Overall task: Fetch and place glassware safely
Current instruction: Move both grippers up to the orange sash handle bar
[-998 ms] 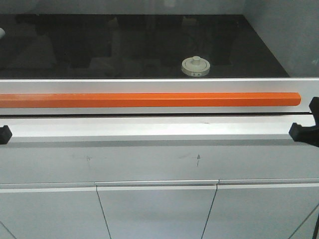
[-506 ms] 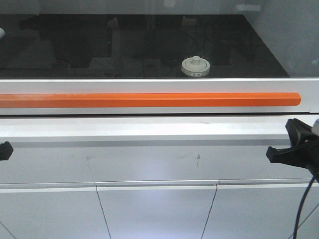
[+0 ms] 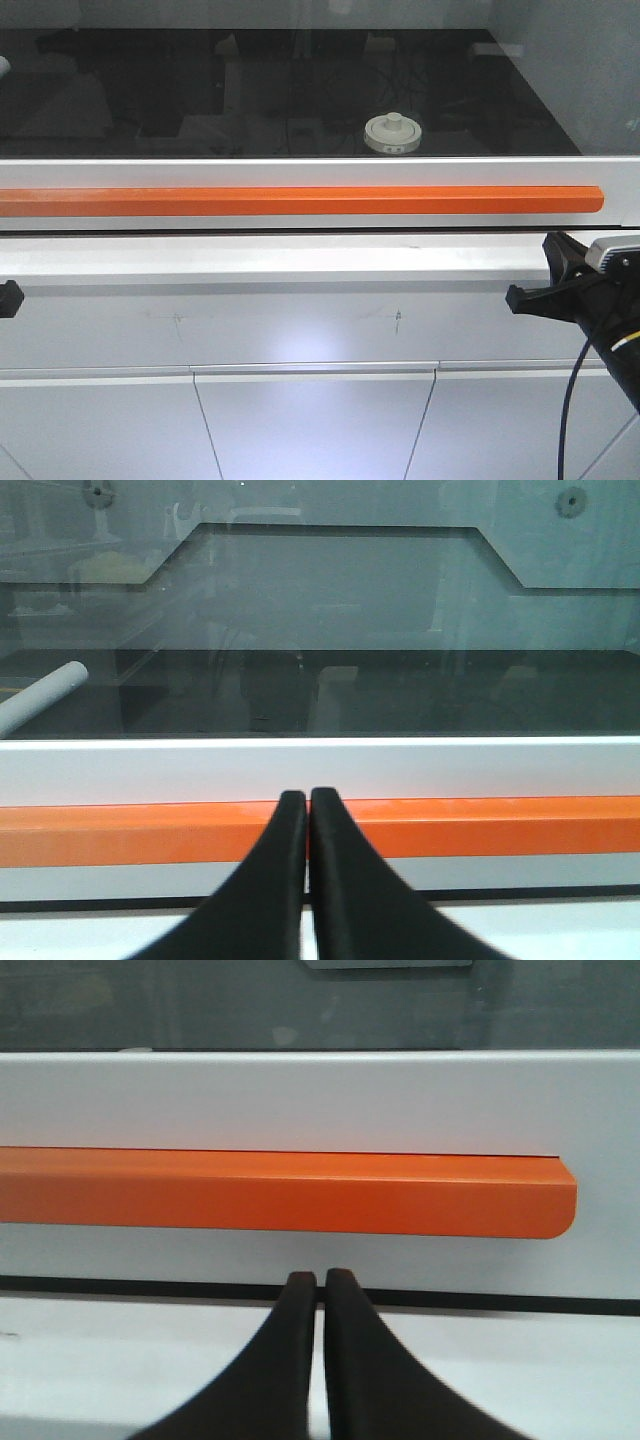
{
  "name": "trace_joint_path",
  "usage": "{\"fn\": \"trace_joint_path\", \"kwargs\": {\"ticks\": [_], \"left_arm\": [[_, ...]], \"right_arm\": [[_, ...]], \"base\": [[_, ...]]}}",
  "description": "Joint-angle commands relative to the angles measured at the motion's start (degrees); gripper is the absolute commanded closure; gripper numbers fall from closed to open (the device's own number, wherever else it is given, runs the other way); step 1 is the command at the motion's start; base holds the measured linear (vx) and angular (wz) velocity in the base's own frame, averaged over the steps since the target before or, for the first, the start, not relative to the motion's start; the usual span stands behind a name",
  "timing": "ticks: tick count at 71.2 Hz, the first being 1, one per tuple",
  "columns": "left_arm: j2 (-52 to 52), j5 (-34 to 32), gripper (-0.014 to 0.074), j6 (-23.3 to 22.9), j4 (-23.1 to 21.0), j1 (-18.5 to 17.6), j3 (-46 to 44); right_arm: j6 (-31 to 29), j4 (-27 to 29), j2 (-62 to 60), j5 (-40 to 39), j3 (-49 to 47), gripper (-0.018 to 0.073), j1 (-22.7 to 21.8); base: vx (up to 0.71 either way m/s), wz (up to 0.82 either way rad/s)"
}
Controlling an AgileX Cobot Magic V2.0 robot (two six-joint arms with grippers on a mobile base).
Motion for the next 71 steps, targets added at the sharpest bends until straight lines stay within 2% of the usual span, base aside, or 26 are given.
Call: {"fn": "trace_joint_path", "kwargs": {"ticks": [1, 71], "left_arm": [[-0.48, -4.25, 0.0603, -0.08, -0.25, -0.40, -1.32], [2.85, -3.66, 0.0603, -0.08, -0.20, -0.40, -1.32]], "right_arm": [[-0.21, -0.48, 0.00, -5.04, -2.38, 0.0560, -0.05], [-0.21, -0.43, 14.04, -5.53, -14.56, 0.0560, -0.05]], "base": [[0.00, 0.00], [0.00, 0.00]]}}
